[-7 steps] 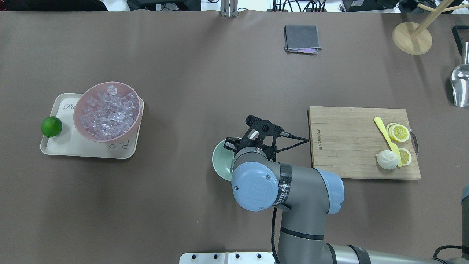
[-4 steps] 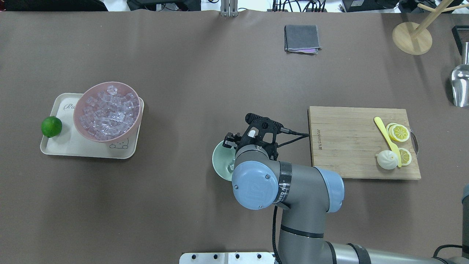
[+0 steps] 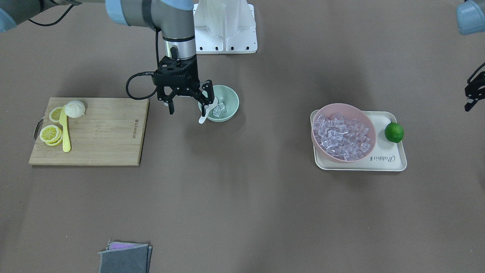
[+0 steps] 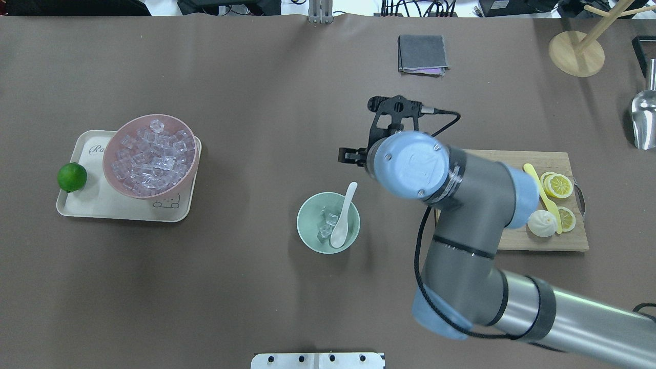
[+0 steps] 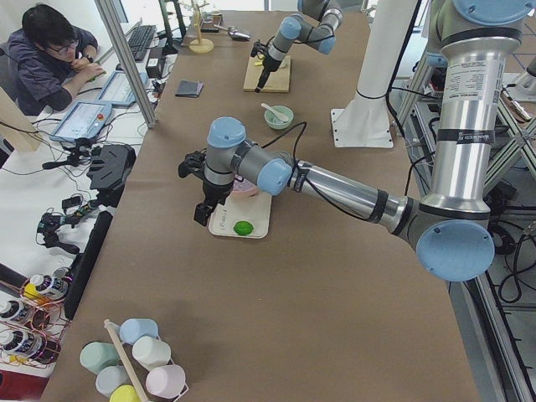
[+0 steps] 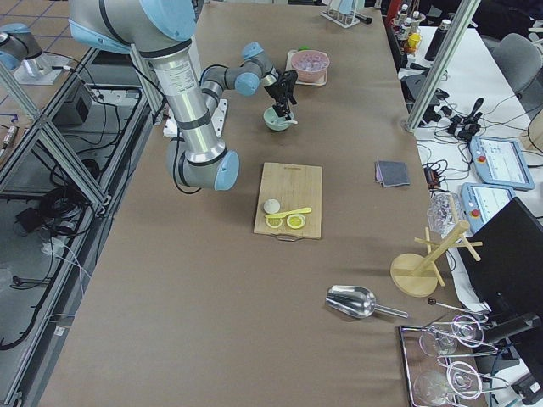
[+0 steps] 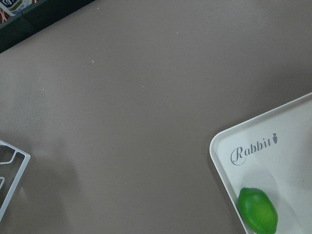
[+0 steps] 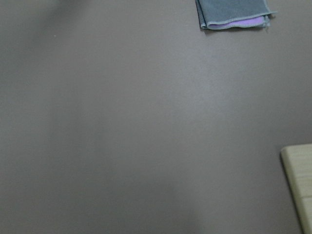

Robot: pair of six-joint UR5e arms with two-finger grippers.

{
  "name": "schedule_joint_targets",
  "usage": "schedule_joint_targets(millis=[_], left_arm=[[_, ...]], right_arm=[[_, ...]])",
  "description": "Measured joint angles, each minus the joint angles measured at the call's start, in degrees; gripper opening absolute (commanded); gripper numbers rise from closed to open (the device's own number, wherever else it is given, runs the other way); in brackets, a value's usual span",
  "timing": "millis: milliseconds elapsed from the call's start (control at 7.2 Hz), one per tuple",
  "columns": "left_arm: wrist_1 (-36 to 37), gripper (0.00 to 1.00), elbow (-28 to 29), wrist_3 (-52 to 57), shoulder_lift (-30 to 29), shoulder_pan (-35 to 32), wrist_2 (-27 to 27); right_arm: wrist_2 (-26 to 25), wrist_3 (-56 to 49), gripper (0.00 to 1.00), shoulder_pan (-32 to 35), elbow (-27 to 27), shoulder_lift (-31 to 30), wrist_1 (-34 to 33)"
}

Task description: Put spoon and ice into bowl

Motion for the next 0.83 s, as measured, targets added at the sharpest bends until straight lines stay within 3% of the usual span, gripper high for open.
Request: schedule_joint_targets(millis=[417,833], left_arm=[[12.4,0.99,0.2,9.6,0.6,-5.3,-6.7],[13.2,0.99,2.7,12.5,5.5,-7.5,-5.3]], right_arm=[[19.2,-24.4,1.00,15.8,1.9,-7.1,0.4],[34.7,-44.8,1.00,31.5,2.4,-15.4,0.7]])
